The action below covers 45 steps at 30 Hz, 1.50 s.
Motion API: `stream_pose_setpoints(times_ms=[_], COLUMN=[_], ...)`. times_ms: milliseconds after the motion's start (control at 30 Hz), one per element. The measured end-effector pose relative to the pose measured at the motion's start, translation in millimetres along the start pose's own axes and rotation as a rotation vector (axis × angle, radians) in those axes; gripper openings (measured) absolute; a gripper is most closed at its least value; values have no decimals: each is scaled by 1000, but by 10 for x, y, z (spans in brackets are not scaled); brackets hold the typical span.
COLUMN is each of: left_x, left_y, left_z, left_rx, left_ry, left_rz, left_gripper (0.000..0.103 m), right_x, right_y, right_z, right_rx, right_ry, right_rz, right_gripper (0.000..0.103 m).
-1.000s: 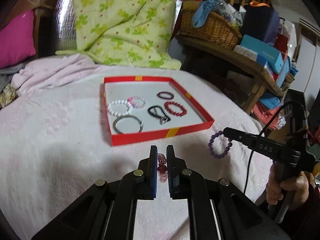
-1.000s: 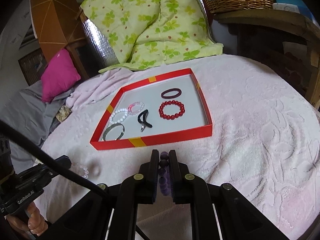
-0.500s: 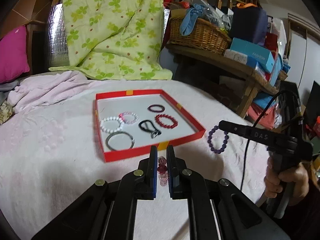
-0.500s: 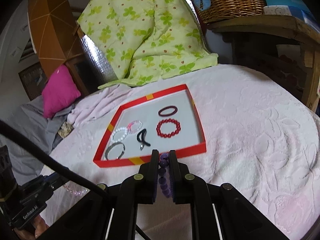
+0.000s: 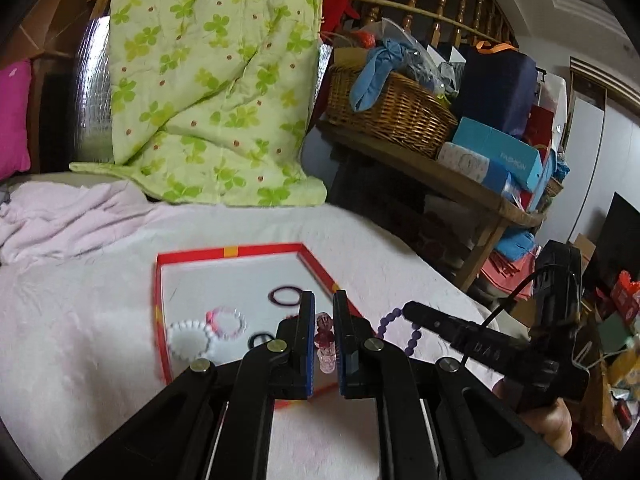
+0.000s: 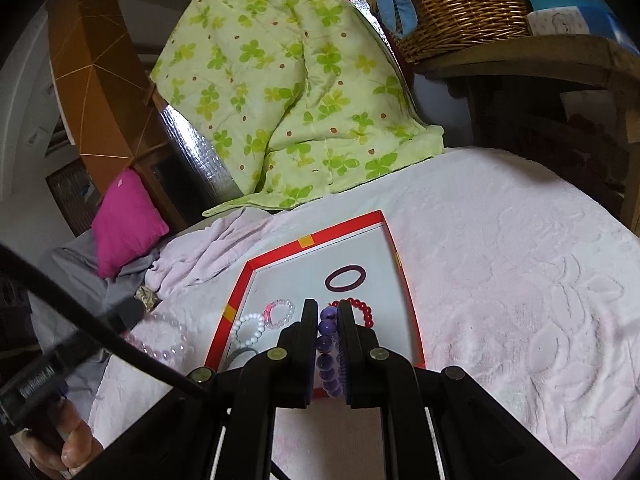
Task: Organize jewelry
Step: 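Carry the crystal bracelet into the red box with left while right carries the purple bracelet there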
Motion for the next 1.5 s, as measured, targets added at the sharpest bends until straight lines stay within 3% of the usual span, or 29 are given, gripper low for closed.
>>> stream_pose_setpoints(times_ms=[167,300,533,1033,1500], left_x=[3,-11,-72,-183,-213], left_y=[79,183,339,414,497], left_z=[219,448,594,647,761], left_rx=[-11,-62,-103,-128,-165], left_ry=[-62,-159,-231,-271,-293], left_rz=[-4,24,65,50,48], left_gripper=[9,9,9,9,9], right_x=[39,98,52,-191,-144], right_y=[-105,-116,-84,27,110], right_z=[143,291,342,506,601], right_rx=[12,-19,-34,-62,-110], right_ry=[7,5,-12,-22,-12], right_rz=[-13,10,12,-16,-11], right_gripper=[11,11,11,11,11])
Point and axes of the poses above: each gripper's, at about its wrist camera, not at the fingertips, and z roughly the way its jaws point, x to its right, y to its underside, the point moved 2 cm from there along z, roughly the way its jaws point, and after that the axes turned 4 degrees about -x, right-handed, at the moved point
